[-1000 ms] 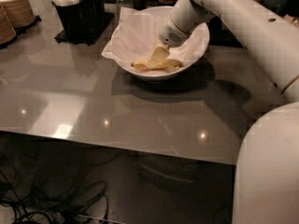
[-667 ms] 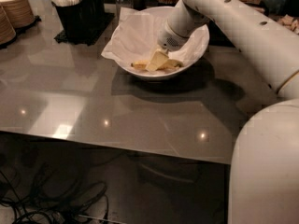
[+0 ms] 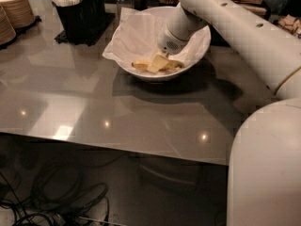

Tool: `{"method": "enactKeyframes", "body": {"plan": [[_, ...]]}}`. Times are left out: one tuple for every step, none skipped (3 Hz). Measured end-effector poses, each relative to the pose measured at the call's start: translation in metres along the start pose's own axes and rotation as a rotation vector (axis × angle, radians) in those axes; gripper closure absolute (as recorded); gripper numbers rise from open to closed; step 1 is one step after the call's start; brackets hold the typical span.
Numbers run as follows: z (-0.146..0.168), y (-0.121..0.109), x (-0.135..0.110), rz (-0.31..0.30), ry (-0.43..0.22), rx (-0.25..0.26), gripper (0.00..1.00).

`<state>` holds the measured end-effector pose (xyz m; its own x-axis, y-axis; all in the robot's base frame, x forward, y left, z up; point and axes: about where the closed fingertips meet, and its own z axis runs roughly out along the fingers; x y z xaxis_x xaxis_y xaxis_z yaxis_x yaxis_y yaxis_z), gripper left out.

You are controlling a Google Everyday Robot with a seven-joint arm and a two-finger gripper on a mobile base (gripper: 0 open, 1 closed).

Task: Pick banana from white bowl

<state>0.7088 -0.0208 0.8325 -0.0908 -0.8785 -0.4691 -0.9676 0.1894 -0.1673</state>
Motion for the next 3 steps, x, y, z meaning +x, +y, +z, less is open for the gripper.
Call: {"method": "enactKeyframes", "body": {"plan": [[-0.007, 0.0, 0.002, -0.005, -0.003, 0.015, 0.92], [-0.026, -0.001, 0.003, -0.007, -0.021, 0.05, 1.0], [-0.058, 0.0, 0.0, -0.019, -0.044, 0.101, 1.0]]}}
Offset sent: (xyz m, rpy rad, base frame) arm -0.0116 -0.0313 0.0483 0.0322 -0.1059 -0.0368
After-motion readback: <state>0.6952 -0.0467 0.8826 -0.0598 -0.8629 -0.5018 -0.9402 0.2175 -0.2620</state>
